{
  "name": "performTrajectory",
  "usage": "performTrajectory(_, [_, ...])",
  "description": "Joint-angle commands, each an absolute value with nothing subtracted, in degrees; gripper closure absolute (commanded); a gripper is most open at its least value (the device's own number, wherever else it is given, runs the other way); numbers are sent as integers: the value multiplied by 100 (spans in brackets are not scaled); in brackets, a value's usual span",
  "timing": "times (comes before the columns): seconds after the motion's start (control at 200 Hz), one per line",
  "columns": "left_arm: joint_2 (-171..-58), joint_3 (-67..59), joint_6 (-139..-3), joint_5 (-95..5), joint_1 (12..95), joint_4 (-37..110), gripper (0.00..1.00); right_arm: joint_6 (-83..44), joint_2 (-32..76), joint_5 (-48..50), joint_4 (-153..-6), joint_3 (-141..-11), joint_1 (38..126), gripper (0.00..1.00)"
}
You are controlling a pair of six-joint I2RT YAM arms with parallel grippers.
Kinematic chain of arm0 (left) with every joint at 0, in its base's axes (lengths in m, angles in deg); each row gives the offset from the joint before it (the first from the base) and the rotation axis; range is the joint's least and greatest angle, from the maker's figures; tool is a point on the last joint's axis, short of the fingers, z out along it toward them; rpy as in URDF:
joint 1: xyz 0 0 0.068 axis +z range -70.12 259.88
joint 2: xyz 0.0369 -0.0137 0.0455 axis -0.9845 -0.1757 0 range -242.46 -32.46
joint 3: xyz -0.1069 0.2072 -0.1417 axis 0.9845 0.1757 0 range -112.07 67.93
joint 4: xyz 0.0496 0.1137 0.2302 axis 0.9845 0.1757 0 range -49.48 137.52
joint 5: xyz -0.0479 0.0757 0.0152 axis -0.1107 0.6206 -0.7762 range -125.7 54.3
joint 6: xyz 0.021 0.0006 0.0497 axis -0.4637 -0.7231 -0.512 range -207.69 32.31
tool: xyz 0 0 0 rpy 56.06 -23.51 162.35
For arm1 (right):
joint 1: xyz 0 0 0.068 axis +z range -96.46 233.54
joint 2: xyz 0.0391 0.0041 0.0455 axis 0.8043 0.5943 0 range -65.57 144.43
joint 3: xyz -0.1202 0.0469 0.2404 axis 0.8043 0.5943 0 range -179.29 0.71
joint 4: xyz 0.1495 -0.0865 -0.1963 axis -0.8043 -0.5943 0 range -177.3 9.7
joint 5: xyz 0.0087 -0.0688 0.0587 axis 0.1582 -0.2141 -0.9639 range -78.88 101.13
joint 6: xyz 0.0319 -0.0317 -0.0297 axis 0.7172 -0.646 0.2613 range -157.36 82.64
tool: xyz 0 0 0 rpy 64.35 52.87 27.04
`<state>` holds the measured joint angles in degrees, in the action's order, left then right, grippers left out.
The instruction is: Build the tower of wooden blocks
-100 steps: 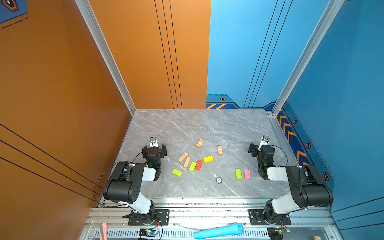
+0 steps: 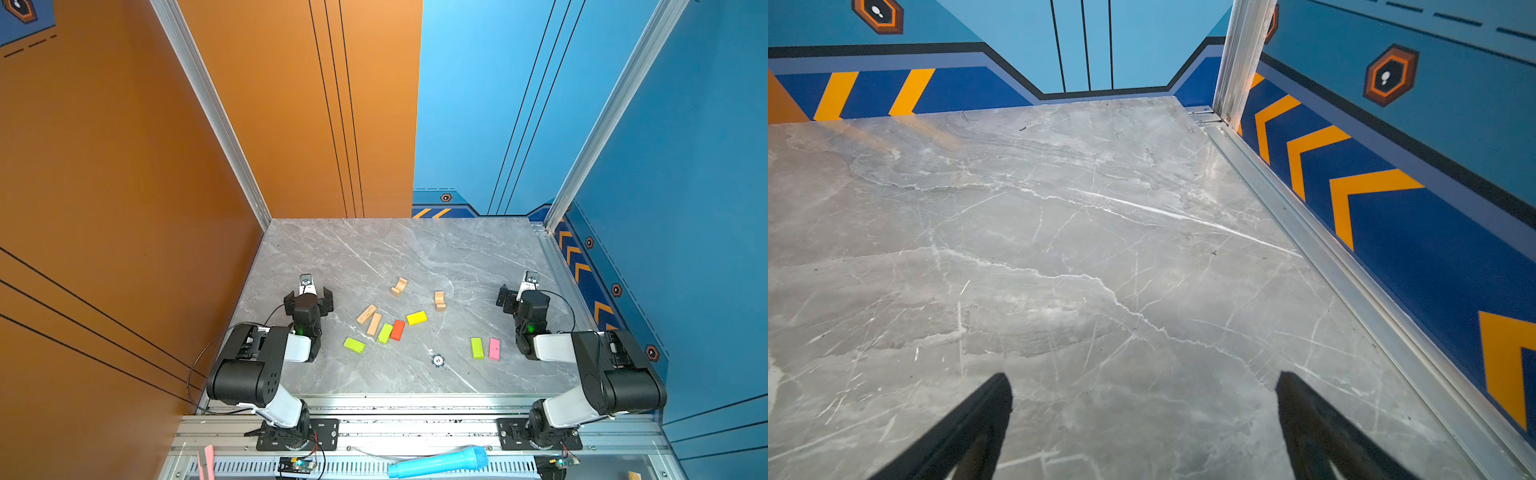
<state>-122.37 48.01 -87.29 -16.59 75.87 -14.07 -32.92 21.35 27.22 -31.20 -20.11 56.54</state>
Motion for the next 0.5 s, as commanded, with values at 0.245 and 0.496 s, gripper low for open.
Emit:
performTrajectory(0.245, [-12206,4626,-8769,-2156,7681,-1256,2,-3301,2206,2633,-3021,-2075,5653,0])
performTrajectory(0.496, [-12195,4642,-8769,-2156,7690,-1257,2,-3291,2206,2615,-3021,-2079,5644,0])
